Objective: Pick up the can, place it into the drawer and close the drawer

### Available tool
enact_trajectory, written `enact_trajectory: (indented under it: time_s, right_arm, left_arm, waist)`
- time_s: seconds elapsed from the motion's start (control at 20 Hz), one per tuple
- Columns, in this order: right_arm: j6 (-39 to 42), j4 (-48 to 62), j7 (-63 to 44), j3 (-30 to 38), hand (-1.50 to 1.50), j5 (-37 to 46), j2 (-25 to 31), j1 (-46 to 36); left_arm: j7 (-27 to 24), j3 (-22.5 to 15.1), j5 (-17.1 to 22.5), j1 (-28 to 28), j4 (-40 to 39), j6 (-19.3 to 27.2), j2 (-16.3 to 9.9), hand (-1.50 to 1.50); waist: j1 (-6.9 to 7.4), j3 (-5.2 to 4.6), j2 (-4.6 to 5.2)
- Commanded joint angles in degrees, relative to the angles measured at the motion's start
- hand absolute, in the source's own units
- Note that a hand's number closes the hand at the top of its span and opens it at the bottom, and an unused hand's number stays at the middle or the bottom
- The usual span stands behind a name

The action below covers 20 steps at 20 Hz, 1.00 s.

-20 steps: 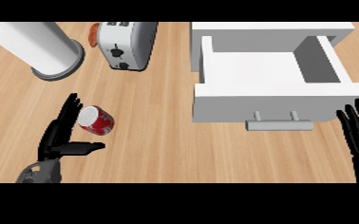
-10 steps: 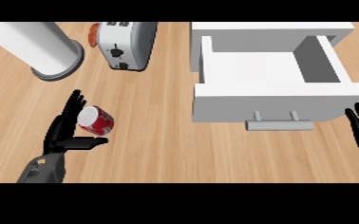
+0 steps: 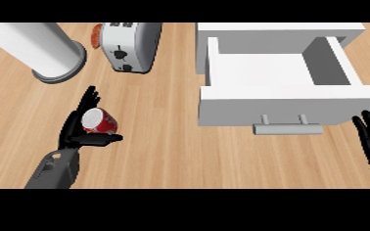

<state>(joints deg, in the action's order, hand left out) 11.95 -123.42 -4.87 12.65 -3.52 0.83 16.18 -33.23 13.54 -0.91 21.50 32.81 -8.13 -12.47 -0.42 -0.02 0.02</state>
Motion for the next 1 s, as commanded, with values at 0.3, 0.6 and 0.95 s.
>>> enact_trajectory:
  time_s: [0.3,0.6,0.95]
  right_arm:
    - [-0.61,1.78,-1.50,0.57,-1.50,-0.07,0.01,-3.22]
    - [0.39,-0.46,-0.24,0.54,-1.50,-0.08,-0.78,-0.13]
    - [0.48,-3.16,-1.26,2.44,-1.50,-3.49,0.06,1.92]
  left_arm:
    - [-0.01,-1.25,1.60,0.25,2.00,-2.15,0.59,1.50]
    - [6.83,-3.02,3.77,0.38,9.09,-2.66,4.83,1.50]
    - [8.89,0.91,6.88,-1.63,13.81,4.26,3.99,1.50]
  waist:
    - [0.23,0.01,-0.04]
    - [0.37,0.03,-0.12]
    - [0.38,0.04,-0.19]
